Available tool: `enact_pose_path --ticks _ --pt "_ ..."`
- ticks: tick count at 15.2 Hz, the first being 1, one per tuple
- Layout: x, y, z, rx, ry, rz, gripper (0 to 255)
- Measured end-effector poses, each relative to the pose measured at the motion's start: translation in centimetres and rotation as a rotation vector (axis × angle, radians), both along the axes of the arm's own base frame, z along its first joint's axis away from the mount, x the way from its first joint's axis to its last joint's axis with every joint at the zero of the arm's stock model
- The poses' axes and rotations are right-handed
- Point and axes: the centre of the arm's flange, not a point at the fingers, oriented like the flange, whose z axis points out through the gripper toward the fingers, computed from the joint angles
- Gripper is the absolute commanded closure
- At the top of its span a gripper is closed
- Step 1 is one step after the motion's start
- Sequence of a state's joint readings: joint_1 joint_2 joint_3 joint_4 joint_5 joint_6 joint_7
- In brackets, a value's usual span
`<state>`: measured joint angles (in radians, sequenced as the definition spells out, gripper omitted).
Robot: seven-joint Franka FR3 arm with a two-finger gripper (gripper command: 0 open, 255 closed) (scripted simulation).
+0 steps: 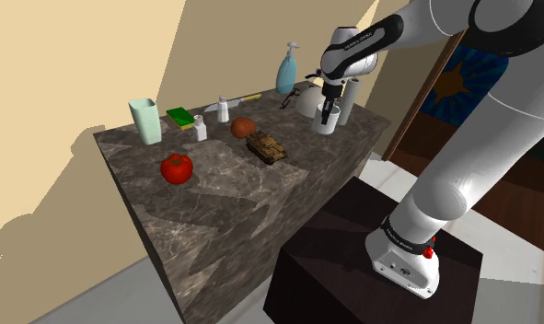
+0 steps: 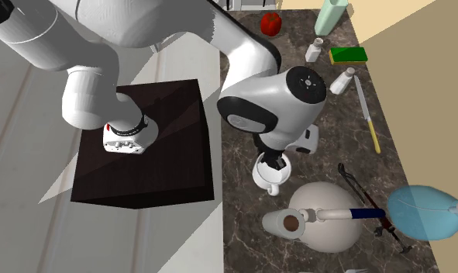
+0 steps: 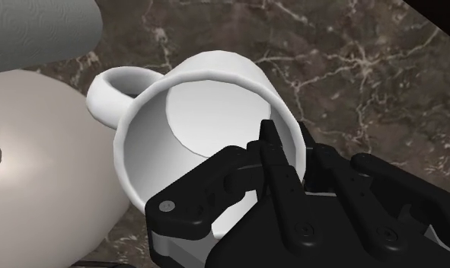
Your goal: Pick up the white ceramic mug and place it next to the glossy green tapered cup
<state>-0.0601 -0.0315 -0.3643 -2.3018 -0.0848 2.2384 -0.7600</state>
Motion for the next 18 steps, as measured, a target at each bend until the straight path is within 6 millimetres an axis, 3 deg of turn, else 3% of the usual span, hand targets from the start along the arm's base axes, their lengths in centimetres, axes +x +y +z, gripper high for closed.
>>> enact_pose_path --ticks 18 --pt "-0.1 0.1 9.4 0.0 0.0 0.0 255"
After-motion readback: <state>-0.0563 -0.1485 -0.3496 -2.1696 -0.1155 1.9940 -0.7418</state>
